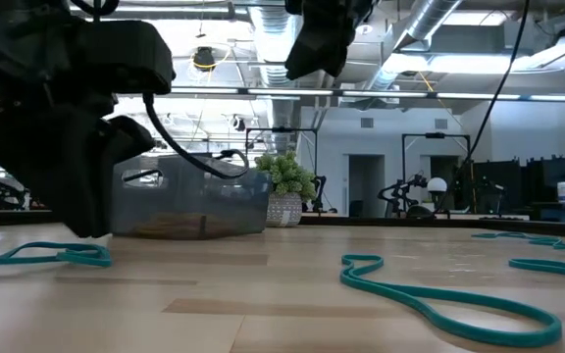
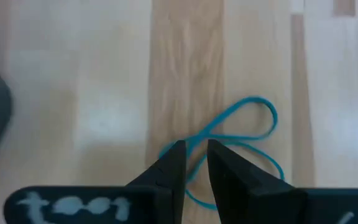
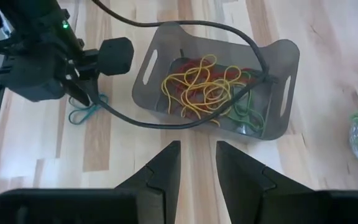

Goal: Pick and place items into bin
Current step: Put the blue rubber band into the black bin

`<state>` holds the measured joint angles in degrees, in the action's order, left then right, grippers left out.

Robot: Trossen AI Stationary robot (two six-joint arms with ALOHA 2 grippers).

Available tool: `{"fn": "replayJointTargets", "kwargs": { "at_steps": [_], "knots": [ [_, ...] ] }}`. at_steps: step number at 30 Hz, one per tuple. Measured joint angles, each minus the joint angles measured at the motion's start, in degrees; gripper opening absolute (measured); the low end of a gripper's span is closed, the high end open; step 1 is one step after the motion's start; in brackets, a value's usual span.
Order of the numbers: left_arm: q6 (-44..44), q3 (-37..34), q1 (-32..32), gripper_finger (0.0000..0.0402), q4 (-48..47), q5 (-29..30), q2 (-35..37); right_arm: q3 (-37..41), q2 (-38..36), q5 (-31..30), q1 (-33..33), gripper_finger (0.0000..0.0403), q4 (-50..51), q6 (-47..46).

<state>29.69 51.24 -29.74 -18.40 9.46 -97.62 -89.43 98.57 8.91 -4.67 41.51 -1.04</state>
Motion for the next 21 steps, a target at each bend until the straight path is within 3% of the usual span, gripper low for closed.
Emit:
{"fn": "replayJointTargets", "kwargs": {
  "at_steps": [7,21],
  "knots": [
    [-1.54,0.0,0.15,0.0062,-0.38,-1.71,0.0,0.02,0.01,0.0,0.0,0.0095,0.07,0.01],
    [-2.87,0.0,1.95,0.0125,-0.27,-2.36,-1.93,0.02,0.01,0.0,0.0,0.0095,0.21,0.0]
  ]
}}
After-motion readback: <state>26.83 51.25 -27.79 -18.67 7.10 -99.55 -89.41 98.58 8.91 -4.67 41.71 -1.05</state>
